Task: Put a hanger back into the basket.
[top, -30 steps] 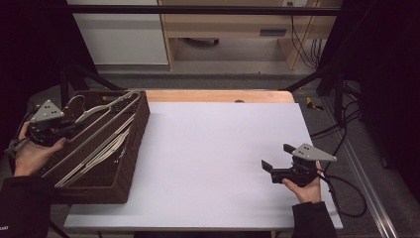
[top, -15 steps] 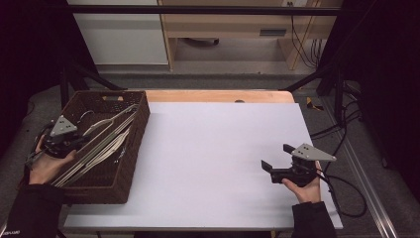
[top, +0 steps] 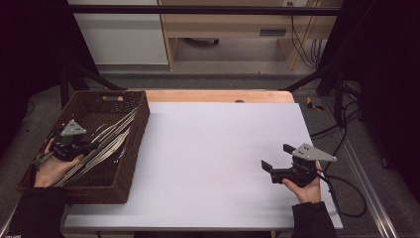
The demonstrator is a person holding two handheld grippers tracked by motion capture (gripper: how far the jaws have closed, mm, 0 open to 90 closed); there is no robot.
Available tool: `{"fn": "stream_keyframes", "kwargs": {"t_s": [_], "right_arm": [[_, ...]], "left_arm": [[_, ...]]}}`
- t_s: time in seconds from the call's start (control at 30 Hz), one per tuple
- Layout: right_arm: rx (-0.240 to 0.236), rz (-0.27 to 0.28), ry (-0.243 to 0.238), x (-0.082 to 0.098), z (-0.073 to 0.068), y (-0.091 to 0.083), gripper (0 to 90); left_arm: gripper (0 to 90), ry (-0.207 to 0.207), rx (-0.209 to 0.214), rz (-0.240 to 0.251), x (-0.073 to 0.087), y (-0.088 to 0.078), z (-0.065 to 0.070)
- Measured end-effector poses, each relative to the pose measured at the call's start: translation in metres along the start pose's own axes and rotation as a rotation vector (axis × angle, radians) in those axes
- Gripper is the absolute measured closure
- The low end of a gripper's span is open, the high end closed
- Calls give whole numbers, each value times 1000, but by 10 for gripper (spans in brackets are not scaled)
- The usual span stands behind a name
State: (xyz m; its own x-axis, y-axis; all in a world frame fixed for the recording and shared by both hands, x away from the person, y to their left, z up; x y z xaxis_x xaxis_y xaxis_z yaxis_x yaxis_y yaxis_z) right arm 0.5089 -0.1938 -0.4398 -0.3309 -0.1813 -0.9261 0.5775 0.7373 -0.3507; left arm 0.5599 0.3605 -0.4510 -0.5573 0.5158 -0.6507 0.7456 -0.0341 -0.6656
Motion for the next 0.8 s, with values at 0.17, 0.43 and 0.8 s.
{"fn": "stream_keyframes", "kwargs": {"t_s": [0.17, 0.43, 0.8], "right_arm": [[-1, 3, -1, -1, 0, -1, 26], [-2, 6, 0, -1, 0, -2, 26], [-13, 47, 10, -9, -4, -8, 21]], "left_arm": [[716, -12, 28, -35, 3, 2, 9], [527, -41, 58, -30, 1, -10, 10], [199, -191, 128, 294, -45, -67, 26]]}}
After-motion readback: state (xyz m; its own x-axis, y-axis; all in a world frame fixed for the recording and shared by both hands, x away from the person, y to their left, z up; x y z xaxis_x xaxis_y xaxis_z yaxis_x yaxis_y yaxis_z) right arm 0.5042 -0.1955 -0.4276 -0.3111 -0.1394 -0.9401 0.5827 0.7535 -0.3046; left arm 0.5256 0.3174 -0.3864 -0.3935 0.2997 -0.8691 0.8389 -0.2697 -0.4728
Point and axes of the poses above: each handheld gripper's, and its own axes: y roughly forward along the jaws, x roughly out of its underside, z roughly to its right, the point moved 10 cm from there along y, roughly forward along the jaws, and after that the axes turned 15 degrees about -x, right-handed, at the moved point
